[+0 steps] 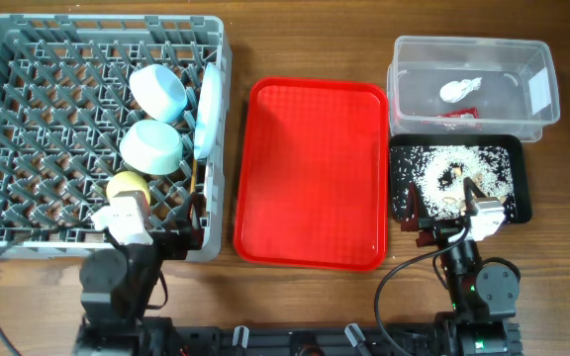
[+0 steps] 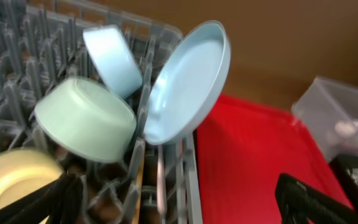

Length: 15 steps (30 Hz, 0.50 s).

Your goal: Sort waste into correct bins and load items into the dishwasher rack

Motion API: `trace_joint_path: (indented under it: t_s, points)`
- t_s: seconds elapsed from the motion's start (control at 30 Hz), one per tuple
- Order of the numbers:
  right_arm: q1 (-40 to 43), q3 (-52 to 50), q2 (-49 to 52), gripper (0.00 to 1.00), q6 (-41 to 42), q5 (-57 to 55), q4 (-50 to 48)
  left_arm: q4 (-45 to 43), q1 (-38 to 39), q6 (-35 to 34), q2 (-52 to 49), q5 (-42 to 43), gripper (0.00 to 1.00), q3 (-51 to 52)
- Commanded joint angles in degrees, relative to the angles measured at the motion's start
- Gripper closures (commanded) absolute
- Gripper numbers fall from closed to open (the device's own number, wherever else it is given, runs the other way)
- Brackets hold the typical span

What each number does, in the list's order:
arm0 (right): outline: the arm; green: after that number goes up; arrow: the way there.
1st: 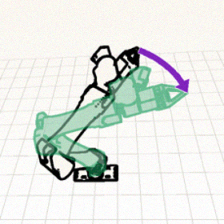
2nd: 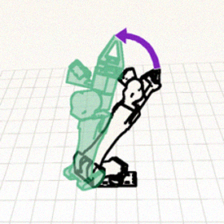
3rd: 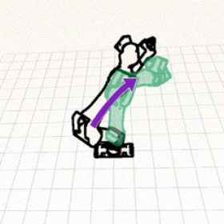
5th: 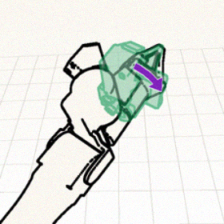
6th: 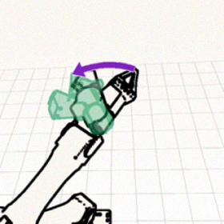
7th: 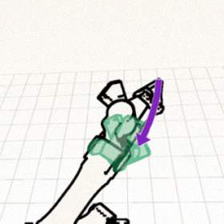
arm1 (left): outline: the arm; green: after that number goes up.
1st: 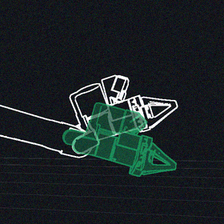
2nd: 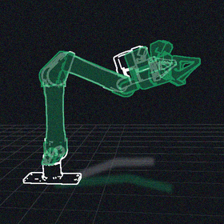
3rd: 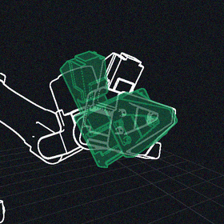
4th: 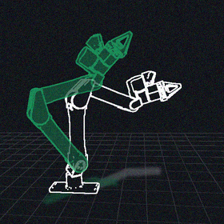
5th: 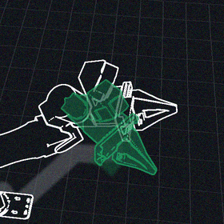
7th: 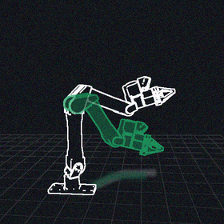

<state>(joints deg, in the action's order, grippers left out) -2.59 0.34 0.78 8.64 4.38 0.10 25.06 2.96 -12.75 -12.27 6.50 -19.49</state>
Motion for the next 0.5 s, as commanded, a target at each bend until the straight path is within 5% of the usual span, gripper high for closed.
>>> trace_joint_path:
  t_s: [0.0,0.37,0.47]
  points:
    - [-0.24,-0.04,-0.57,0.00,-1.09,-0.74,-0.15,-7.74,0.26,0.13,6.23,0.46,0.00,7.08]
    - [-0.24,-0.04,-0.57,0.00,-1.09,-0.74,-0.15,-30.53,-1.29,2.25,12.11,0.48,0.00,19.19]
    - [-0.24,-0.04,-0.57,0.00,-1.11,-0.72,-0.15,-30.60,-1.27,6.19,12.11,0.48,0.00,19.17]
